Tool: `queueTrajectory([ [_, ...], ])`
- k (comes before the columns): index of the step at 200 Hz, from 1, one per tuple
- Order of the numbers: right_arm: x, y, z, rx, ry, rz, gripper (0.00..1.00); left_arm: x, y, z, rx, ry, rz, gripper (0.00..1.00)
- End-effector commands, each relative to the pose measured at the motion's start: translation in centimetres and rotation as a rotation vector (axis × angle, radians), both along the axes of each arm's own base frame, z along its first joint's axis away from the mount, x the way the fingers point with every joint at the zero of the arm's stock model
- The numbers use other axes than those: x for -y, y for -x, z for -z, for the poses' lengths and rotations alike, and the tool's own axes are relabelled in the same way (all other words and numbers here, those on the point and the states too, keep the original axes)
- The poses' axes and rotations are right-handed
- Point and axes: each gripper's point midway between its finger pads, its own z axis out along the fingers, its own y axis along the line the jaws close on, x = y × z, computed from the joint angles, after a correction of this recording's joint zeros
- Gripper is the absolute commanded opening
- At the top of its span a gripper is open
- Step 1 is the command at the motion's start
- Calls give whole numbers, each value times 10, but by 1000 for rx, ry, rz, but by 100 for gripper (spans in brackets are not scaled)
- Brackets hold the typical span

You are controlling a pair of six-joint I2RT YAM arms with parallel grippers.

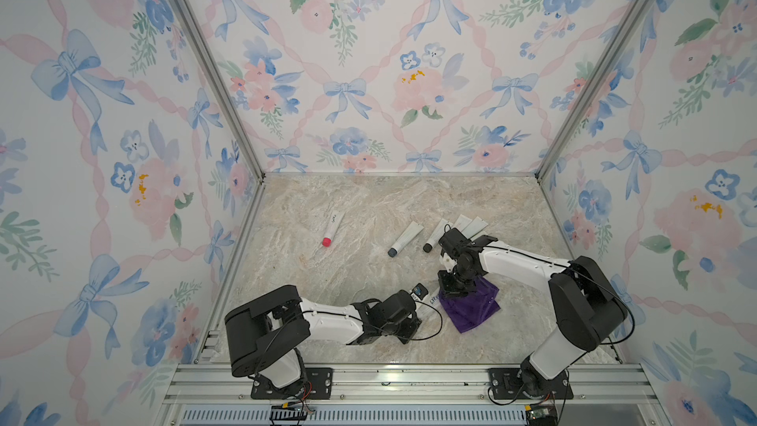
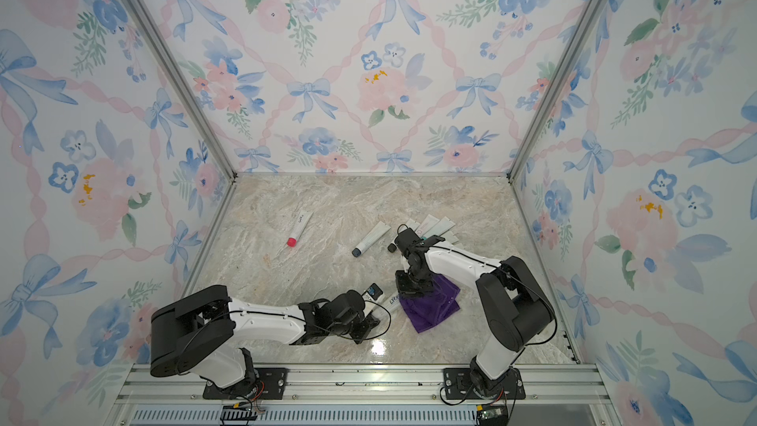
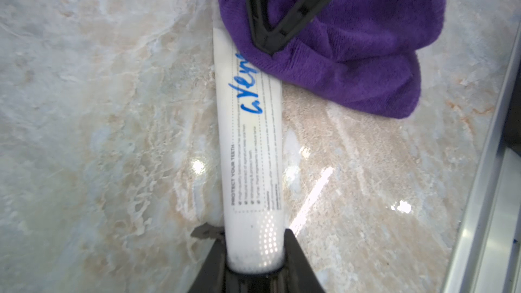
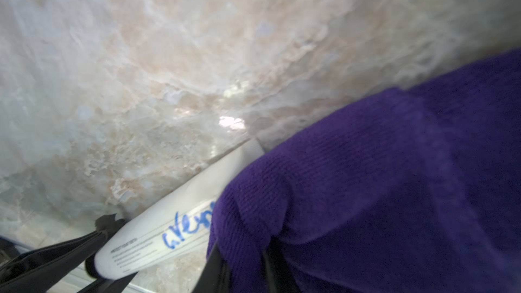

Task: Wipe the surface of the toothpaste tube
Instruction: Wipe the dirt from the toothpaste tube.

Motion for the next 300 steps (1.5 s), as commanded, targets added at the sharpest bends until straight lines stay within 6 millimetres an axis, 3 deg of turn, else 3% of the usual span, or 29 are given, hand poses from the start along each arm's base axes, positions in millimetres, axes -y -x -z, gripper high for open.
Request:
queueTrajectory([
  [1,41,-10,19,8,181,9,19,-5,14,7,-30,-16,51,27],
  [38,9,-7,12,8,103,-41,19,-2,16,10,-37,-22,62,27],
  [91,-42,24,-2,-45,-118,-81,19,-1,17,11,-36,-24,67,27],
  [116,-53,35,-6,-66,-174,-86,20,0,17,12,-38,-27,69,27],
  [130,-59,36,-17,-49,-217,-88,20,1,17,11,-36,-25,69,27],
  [170,-71,32,-20,-58,-264,-88,20,2,18,13,-40,-26,74,27],
  [186,-59,30,-3,-75,-169,-95,20,1,18,14,-41,-30,73,27],
  [211,-21,20,16,-52,72,-125,19,1,17,12,-38,-27,71,27],
  [244,22,4,26,-18,291,-126,19,-1,16,11,-30,-26,65,27],
  [300,39,-9,30,-1,323,-84,20,-3,17,11,-29,-26,62,27],
])
